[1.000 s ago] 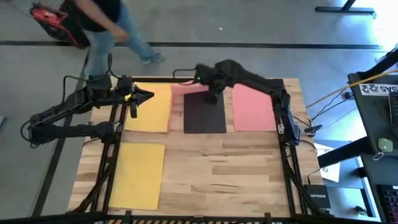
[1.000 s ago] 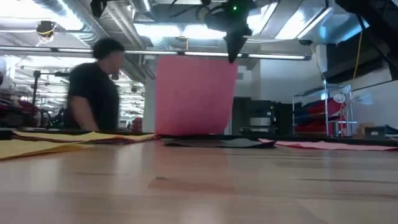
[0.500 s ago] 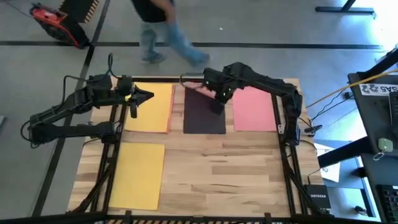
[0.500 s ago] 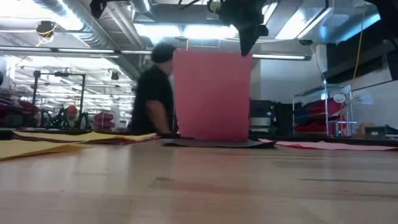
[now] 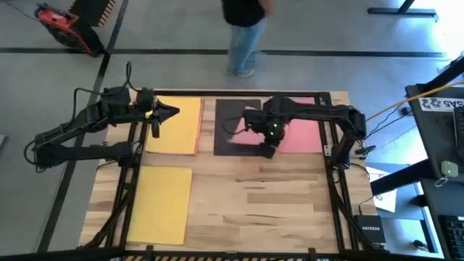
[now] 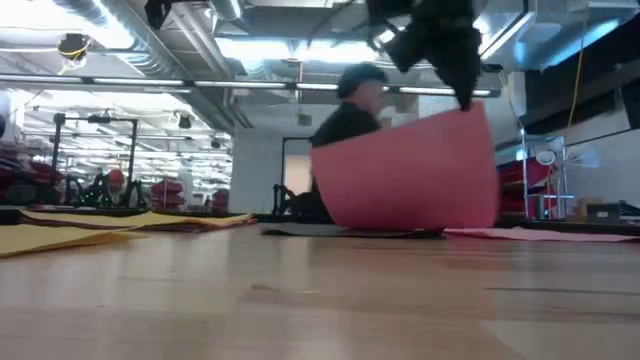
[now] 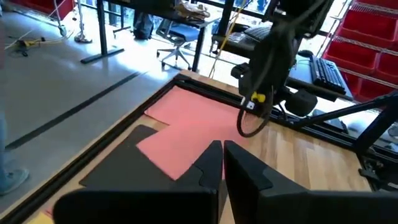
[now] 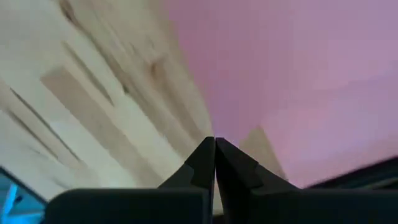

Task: Organize paper
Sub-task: Stack the pink paper on top of the other pink paper

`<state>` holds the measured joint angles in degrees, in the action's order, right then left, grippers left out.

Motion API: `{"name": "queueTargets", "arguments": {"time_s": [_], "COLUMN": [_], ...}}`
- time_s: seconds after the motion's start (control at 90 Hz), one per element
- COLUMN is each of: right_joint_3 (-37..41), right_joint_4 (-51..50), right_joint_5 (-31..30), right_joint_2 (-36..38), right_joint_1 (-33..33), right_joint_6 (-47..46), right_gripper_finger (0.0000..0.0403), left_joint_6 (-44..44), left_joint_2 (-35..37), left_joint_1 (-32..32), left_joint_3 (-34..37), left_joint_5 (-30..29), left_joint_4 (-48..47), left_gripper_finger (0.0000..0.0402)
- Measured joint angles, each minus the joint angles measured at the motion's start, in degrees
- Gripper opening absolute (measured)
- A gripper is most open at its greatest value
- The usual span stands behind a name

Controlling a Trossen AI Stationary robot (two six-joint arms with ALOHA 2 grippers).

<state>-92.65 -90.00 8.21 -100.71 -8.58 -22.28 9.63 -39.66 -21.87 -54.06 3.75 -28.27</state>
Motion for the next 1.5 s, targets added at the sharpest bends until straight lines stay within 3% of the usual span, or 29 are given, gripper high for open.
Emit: {"name": "queueTargets", "arguments": {"time_s": [0.433,0.856,1.156,1.311,1.5], "right_joint_3": [18.8,24.5,30.9,33.7,35.8], "right_joint_4": [0.0,0.0,3.8,6.3,0.5], "right_joint_5": [-0.7,0.4,4.4,4.2,1.8], "right_joint_2": [10.6,17.7,21.0,21.5,22.0], "right_joint_1": [0.0,0.2,6.6,7.1,7.1], "right_joint_6": [-8.8,-26.1,-41.7,-42.1,-37.1], "right_gripper_finger": [0.0000,0.0000,0.0000,0.0000,0.0000], "left_joint_6": [-0.9,-0.8,-1.0,-2.6,-2.6], "left_joint_2": [0.0,0.0,0.0,0.0,0.0], "left_joint_1": [0.0,0.0,0.0,0.0,0.0], "left_joint_3": [0.0,0.0,0.0,0.0,0.0], "left_joint_5": [0.0,0.0,0.0,0.0,0.1], "left_joint_4": [-1.2,-1.3,-1.4,-1.3,-1.3], "left_gripper_finger": [0.0000,0.0000,0.0000,0.0000,0.0000]}}
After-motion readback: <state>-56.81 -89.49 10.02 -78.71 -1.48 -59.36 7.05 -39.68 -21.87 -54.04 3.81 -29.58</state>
